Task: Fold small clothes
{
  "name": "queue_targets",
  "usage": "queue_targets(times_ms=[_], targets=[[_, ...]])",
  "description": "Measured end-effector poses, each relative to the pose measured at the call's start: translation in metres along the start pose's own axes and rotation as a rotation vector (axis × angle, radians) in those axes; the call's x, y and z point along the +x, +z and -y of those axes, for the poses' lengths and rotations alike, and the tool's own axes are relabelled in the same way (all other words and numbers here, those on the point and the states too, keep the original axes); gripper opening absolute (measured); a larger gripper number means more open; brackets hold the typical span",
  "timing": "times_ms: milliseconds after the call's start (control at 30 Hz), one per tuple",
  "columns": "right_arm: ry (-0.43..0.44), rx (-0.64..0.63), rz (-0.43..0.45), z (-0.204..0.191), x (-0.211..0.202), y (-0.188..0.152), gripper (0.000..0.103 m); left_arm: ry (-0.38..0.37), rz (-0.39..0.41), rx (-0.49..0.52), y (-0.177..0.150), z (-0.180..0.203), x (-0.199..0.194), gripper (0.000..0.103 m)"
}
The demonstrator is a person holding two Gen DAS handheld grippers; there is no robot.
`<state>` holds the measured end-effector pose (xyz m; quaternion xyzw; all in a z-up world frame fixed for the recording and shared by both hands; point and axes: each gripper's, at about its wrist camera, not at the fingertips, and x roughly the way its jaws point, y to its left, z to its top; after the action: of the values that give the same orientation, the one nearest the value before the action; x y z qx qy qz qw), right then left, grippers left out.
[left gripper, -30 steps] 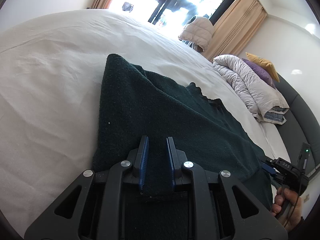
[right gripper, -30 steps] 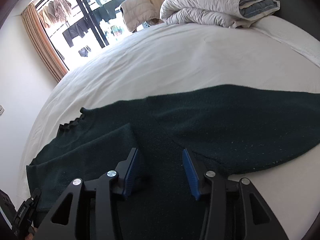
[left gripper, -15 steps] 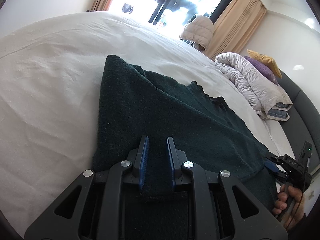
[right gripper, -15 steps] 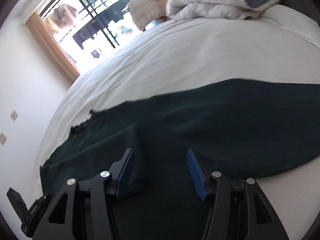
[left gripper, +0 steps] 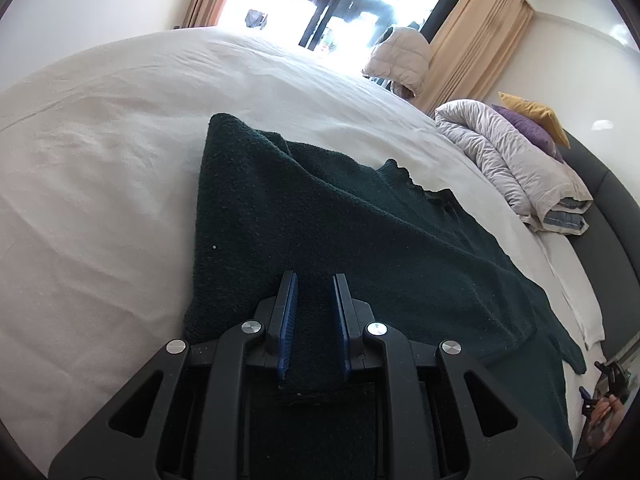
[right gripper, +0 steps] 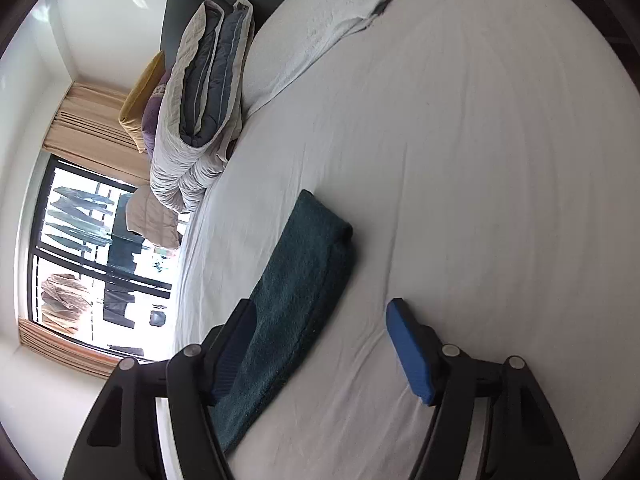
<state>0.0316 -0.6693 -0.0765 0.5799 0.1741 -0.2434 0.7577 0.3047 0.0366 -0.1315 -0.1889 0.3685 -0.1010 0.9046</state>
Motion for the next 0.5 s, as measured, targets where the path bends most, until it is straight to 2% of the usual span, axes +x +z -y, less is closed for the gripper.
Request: queue_targets(times_ms=[100,333,433,500], targets=[[-0.008,-0.033,-0.001,-0.009,0.012,0.005,0.071,0.008,-0.001,0.006,0.001,0.001,0.001,0.017],[0.021,0.016,0.019,-0.008,0.031,0.021,0.068,0.012,-0.001,0.011,0.001,0.000,0.003,0.017],[0.033,0.048,0.032,-0.003,0.034,0.027,0.058,0.009,0.000,0.010,0.001,0.000,0.004,0.017],[0.030,0.063,0.024,0.000,0.038,0.031,0.040,0.008,0.000,0.009,0.001,0.000,0.004,0.017]])
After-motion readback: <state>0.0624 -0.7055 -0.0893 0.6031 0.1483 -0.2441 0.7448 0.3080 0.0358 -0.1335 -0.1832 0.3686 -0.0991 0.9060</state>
